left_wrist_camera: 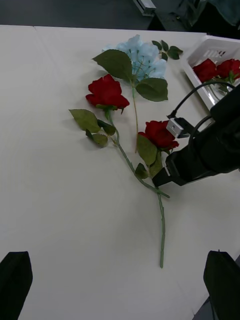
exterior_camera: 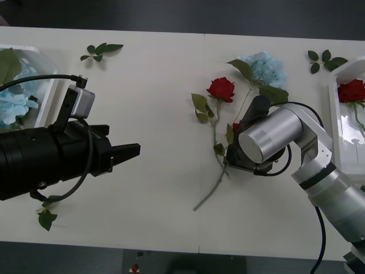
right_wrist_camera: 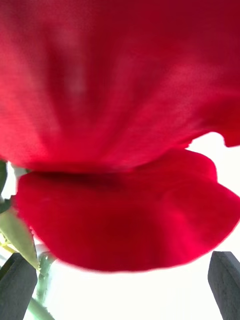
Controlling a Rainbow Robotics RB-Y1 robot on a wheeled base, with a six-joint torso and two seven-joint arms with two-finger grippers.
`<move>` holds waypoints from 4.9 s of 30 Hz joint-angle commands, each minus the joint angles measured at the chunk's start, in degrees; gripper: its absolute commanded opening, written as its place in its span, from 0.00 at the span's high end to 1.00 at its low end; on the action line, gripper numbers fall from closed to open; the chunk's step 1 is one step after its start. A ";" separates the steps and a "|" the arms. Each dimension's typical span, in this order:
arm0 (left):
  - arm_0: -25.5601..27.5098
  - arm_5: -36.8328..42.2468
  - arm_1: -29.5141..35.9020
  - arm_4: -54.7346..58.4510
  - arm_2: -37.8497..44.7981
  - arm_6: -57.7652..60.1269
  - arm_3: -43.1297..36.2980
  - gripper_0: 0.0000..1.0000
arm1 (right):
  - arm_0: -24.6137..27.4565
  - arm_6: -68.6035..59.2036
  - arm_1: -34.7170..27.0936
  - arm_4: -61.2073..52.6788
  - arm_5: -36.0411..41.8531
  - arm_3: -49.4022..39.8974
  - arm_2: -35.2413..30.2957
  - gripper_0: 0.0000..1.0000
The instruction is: Put the red flowers into the right box and the blue flowers into the left box
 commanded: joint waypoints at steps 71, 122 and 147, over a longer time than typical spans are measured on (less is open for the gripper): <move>-3.33 -0.72 3.61 15.23 4.84 -13.40 6.27 0.00 | -3.55 5.08 -17.10 -15.16 8.48 -18.71 -19.89 1.00; -3.33 -0.72 3.61 15.23 4.84 -13.40 6.27 0.00 | -4.26 34.08 -24.13 -14.89 4.78 5.63 -45.21 0.06; -3.33 -0.72 3.61 15.23 4.84 -13.40 6.27 0.00 | -14.36 -8.72 -3.92 -3.38 -2.25 4.32 -20.60 0.06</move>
